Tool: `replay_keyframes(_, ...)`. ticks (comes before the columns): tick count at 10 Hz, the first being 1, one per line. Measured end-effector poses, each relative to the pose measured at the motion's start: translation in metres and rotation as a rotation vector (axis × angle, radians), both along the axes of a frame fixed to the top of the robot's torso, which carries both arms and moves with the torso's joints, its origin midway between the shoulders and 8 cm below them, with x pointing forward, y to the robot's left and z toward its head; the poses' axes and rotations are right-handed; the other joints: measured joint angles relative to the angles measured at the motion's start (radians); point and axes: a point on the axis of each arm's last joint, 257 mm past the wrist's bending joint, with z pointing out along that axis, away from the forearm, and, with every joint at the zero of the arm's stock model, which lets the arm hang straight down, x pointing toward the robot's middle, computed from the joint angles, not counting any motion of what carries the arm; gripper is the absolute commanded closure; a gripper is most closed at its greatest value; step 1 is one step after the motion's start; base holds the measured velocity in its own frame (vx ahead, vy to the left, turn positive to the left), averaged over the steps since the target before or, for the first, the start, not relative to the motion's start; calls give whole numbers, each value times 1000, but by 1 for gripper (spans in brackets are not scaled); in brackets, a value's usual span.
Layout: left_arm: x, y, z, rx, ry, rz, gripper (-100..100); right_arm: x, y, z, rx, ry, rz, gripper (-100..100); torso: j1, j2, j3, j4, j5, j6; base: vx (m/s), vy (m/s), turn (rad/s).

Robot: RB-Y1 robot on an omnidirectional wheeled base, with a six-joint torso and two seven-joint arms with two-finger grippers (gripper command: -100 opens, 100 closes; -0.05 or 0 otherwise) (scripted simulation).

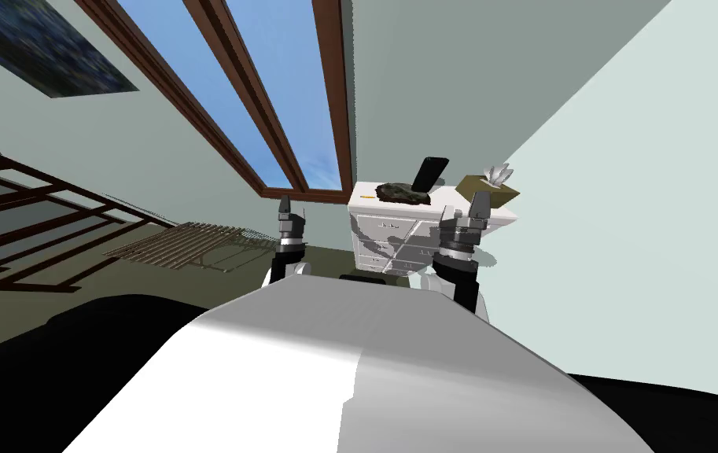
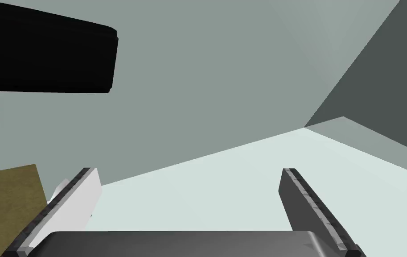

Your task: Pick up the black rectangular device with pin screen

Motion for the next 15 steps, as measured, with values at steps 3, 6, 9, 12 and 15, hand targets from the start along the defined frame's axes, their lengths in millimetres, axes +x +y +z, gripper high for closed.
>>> replay_keyframes(3, 0, 0, 0, 0, 0, 0, 0, 3, 13, -9, -40, 23, 57, -100, 2, 11, 6, 2, 0, 0, -182, 15, 149)
replay_keyframes(6, 0, 0, 0, 0, 0, 0, 0, 3, 26, -27, -79, 61, 124, -100, -1, 10, 6, 2, 0, 0, -153, -6, 158)
replay_keyframes(9, 0, 0, 0, 0, 0, 0, 0, 6, 42, -46, -121, 108, 204, -100, -1, 10, 6, 2, 0, 0, -131, 6, 116)
replay_keyframes(12, 0, 0, 0, 0, 0, 0, 0, 6, 54, -68, -168, 156, 275, -100, -1, 8, 5, 2, 0, 0, -145, 27, 176)
replay_keyframes(15, 0, 0, 0, 0, 0, 0, 0, 2, 63, -89, -210, 198, 337, -100, -2, 5, 3, 2, 0, 1, -102, 9, 114)
